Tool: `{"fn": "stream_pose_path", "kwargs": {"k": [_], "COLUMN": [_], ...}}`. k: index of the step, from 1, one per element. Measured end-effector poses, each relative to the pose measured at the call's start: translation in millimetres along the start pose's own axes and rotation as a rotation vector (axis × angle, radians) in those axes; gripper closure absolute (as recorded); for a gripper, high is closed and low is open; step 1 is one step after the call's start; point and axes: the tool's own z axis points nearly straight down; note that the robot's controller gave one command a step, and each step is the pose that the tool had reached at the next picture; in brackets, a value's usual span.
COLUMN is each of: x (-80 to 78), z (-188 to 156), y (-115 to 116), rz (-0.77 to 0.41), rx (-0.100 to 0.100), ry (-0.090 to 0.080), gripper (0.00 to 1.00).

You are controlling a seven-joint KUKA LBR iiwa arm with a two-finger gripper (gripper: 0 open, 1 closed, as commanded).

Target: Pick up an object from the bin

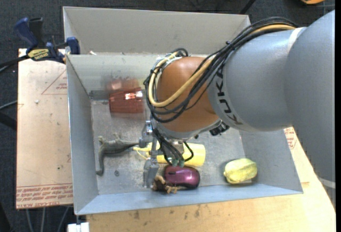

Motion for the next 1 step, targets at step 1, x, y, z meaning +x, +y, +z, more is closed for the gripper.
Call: {"fn": "stream_pose_path", "kwargs": {"k": [1], "x": [-2.0], "z": [-3.2], "y": [-0.6], "rz": [0.003], "rx": [-0.001], "ry": [-0.007], "gripper": [0.0]}}
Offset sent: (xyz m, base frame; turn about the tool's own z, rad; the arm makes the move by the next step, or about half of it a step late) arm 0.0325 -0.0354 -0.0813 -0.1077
